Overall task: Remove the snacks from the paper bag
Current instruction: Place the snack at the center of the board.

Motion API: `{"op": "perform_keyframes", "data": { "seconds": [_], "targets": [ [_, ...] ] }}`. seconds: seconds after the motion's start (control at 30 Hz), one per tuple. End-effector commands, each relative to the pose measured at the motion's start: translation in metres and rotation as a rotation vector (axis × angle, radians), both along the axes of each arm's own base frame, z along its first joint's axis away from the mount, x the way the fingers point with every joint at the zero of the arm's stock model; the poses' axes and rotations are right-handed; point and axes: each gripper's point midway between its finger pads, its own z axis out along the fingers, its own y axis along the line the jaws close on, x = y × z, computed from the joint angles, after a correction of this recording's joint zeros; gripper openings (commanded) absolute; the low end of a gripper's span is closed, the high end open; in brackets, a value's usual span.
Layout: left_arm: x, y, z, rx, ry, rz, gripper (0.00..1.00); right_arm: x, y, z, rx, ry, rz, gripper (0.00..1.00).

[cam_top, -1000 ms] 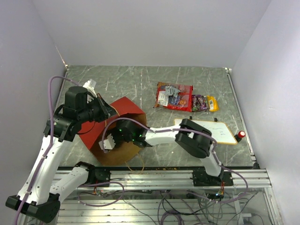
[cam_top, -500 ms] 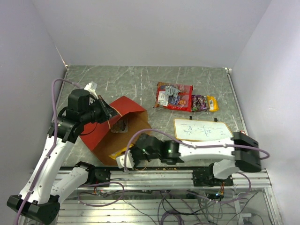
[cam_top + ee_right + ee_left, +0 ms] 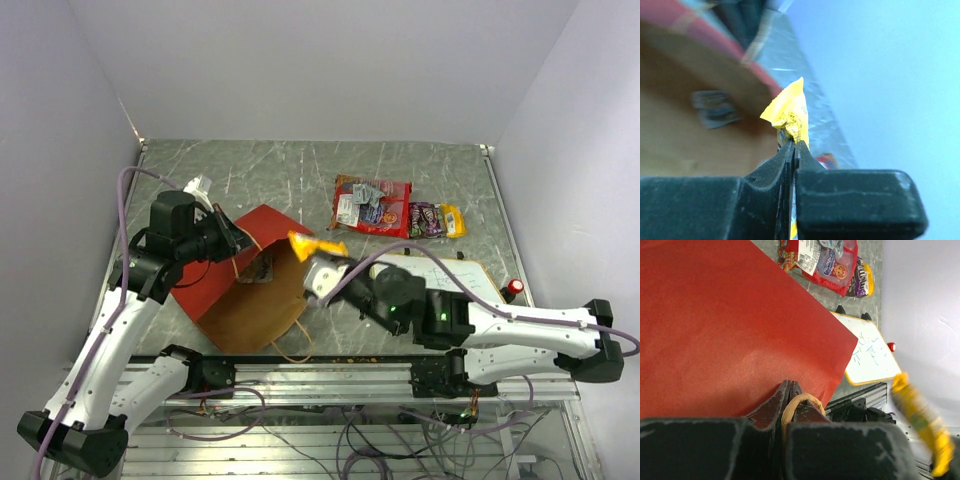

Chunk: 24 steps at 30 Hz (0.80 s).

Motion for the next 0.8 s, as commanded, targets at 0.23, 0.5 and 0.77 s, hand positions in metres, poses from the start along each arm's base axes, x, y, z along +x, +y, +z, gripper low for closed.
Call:
{"op": "perform_keyframes", "data": {
  "seconds": [0.23,0.5,0.77],
  "targets": [
    [-0.006,0.0,0.016,0.005,-0.066,-0.038,0.07,0.184,-0.151,0.035,0.372,0.026,-0.825,0.0],
    [-0.013,0.003,0.023,0.007,-0.079,-0.036,0.07,0.275,-0.267,-0.039,0.599,0.502,-1.251,0.0],
    [-0.014,0.005,0.027,0.022,-0.083,-0.039,0.07,0.301,-0.323,-0.132,0.263,0.707,-1.439,0.0]
  ]
}}
